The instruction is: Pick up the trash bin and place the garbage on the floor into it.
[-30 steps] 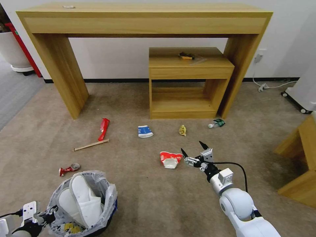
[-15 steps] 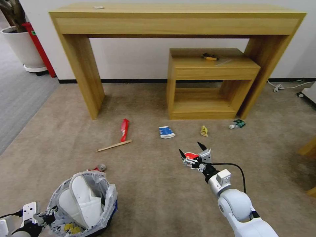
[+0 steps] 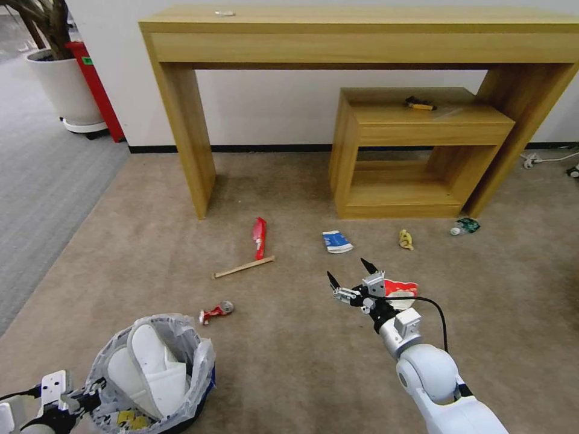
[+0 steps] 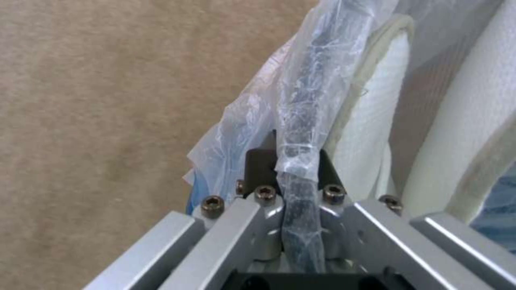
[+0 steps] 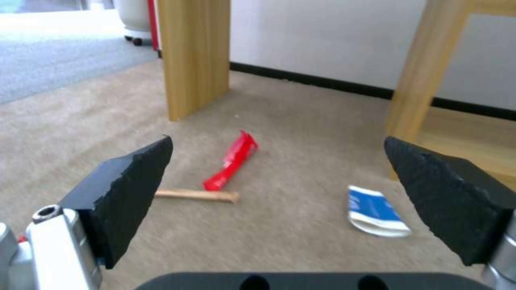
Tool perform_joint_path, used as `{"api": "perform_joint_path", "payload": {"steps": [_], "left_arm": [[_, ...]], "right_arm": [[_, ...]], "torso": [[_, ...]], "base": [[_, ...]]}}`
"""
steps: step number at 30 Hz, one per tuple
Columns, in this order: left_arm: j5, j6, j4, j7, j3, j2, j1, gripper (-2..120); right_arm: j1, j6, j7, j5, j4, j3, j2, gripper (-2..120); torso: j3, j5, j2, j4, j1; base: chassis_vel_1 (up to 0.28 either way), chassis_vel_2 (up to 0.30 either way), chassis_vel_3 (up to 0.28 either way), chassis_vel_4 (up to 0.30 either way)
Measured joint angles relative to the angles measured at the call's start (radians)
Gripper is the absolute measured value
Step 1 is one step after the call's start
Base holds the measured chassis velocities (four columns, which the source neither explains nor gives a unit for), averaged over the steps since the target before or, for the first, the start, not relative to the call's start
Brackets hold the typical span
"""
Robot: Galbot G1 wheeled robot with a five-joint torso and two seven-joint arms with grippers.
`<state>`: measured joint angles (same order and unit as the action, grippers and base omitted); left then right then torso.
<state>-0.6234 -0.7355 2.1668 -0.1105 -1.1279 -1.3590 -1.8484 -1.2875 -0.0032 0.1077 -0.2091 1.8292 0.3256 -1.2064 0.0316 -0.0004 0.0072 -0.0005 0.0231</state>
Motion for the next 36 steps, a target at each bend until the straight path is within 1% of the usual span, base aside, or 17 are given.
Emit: {"api": "perform_joint_path", "payload": {"steps": [5,7,10,11,19,27,30,31,34,35,36], "left_arm": [[0.001,0.000,0.001,-0.003,0.001,-0.001,-0.002,0],[0.001,0.000,0.003,-0.003,0.001,-0.002,-0.002,0],[0.002,0.000,0.006,-0.004,0.001,-0.005,-0.003,0],[0.003,0.000,0.008,-0.005,0.002,-0.008,-0.003,0],[0.006,0.000,0.011,-0.010,0.002,-0.011,-0.006,0],[-0.008,0.000,-0.001,-0.013,-0.020,0.002,0.003,0],[-0.016,0.000,-0.002,-0.014,-0.025,0.008,0.009,0],[-0.021,0.000,-0.003,-0.014,-0.030,0.013,0.014,0],[-0.038,0.000,-0.003,-0.009,-0.040,0.023,0.028,0],[-0.038,0.000,-0.003,-0.009,-0.040,0.023,0.028,0],[-0.042,0.000,-0.002,-0.007,-0.041,0.026,0.033,0]], "right_arm": [[0.000,-0.001,-0.003,-0.007,-0.002,-0.001,-0.004,100],[0.000,-0.002,-0.003,-0.007,-0.003,-0.001,-0.005,100],[0.000,-0.002,-0.003,-0.006,-0.003,-0.003,-0.006,100],[0.000,-0.002,-0.003,-0.005,-0.003,-0.003,-0.006,100],[-0.005,-0.001,-0.003,0.000,-0.003,-0.007,-0.007,100],[-0.009,-0.001,-0.002,0.005,-0.003,-0.013,-0.009,100],[-0.012,-0.021,0.000,0.005,-0.003,-0.017,-0.003,100],[-0.013,-0.047,0.005,-0.001,-0.008,-0.022,0.007,100],[0.000,-0.091,0.021,-0.040,-0.058,-0.061,0.031,100],[0.000,-0.091,0.021,-0.040,-0.058,-0.061,0.031,100],[0.011,-0.101,0.027,-0.053,-0.083,-0.079,0.039,100]], "torso": [[0.000,0.0005,0.000,-0.0002,0.000],[0.000,-0.0004,0.000,-0.0002,0.000],[0.000,0.0005,0.000,-0.0001,0.000],[0.000,0.0000,0.000,-0.0001,0.000],[0.000,0.0002,0.000,-0.0003,0.000],[0.000,0.0000,0.000,-0.0002,0.000],[0.000,0.0003,0.000,-0.0001,0.000],[0.000,-0.0002,0.000,-0.0001,0.000],[0.000,0.0001,0.000,-0.0004,0.000],[0.000,0.0001,0.000,-0.0004,0.000],[0.000,0.0002,0.000,-0.0003,0.000]], "base": [[0.194,0.218,-0.214,-0.200],[0.150,0.174,-0.117,-0.164],[0.082,0.153,-0.065,-0.137],[0.025,0.154,-0.052,-0.120],[-0.010,0.140,-0.010,-0.153],[-0.008,0.237,0.007,-0.231],[-0.015,0.249,0.005,-0.226],[-0.017,0.157,0.031,-0.184],[-0.010,0.084,0.017,-0.075],[0.000,0.000,0.000,0.000],[0.000,0.000,0.000,0.000]]}}
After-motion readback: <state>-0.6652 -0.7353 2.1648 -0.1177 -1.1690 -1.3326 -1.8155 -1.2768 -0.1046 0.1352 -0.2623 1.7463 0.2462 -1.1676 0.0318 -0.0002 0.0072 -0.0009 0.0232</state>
